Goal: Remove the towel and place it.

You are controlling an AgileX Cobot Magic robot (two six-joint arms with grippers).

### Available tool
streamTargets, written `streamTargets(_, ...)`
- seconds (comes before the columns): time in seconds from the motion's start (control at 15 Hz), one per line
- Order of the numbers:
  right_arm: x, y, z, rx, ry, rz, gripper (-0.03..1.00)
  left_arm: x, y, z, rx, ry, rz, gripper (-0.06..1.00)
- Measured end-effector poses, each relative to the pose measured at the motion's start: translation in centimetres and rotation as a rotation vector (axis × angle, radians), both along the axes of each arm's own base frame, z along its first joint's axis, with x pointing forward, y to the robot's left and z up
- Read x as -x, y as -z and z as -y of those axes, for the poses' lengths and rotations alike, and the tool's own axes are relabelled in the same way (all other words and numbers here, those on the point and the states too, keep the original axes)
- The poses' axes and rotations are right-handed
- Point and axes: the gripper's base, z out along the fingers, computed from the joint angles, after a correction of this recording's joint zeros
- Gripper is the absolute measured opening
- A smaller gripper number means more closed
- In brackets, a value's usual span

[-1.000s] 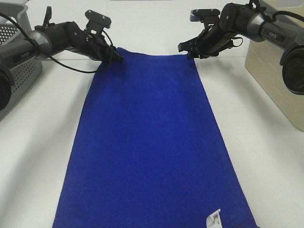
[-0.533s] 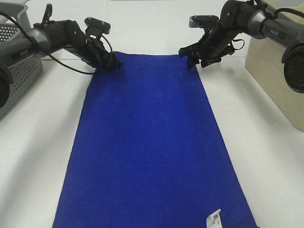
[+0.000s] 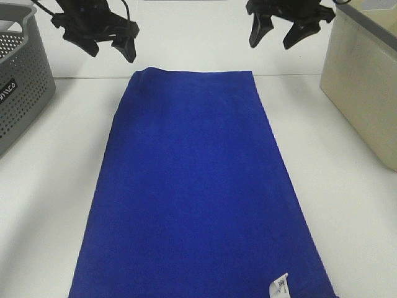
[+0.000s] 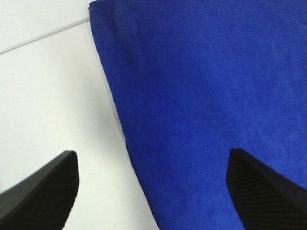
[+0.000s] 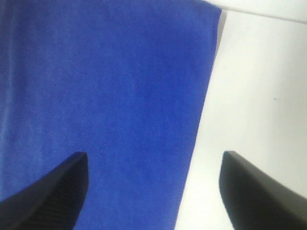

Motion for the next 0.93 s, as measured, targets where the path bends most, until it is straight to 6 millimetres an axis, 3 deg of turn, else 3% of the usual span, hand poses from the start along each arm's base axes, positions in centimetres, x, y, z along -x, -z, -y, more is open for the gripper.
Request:
streamTargets(0.13, 1.0, -3.5, 0.3, -0.002, 0.006, 0.064, 0.75, 0.6, -2.8, -0.8, -0.031, -0.034, 0.047, 0.79)
streamTargets(0.27, 2.0, -6.6, 1.0, -0.008, 0.02, 0.124, 0.75, 1.0, -5.5, -3.0, -0.054, -0.107, 0.101, 0.79)
streamTargets(0.47, 2.9, -9.3, 3.0, 0.005, 0.063, 0.183, 0.75, 1.4, -8.7, -8.7, -0.06, -0.225, 0.161, 0.79)
streamTargets(0.6, 3.6, -10.4, 4.2, 0.021, 0.09, 0.197, 0.75, 2.0, -9.6, -11.9, -0.052, -0.287, 0.158, 0.79)
streamTargets(0.73, 5.0, -11.5, 4.5, 0.022, 0.093, 0.195, 0.75, 3.2, -9.9, -12.9, -0.036, -0.302, 0.119, 0.79)
streamTargets(0.93, 10.1, -12.1, 5.0, 0.035, 0.091, 0.102, 0.75, 7.1, -10.6, -12.8, -0.042, -0.313, 0.036, 0.79)
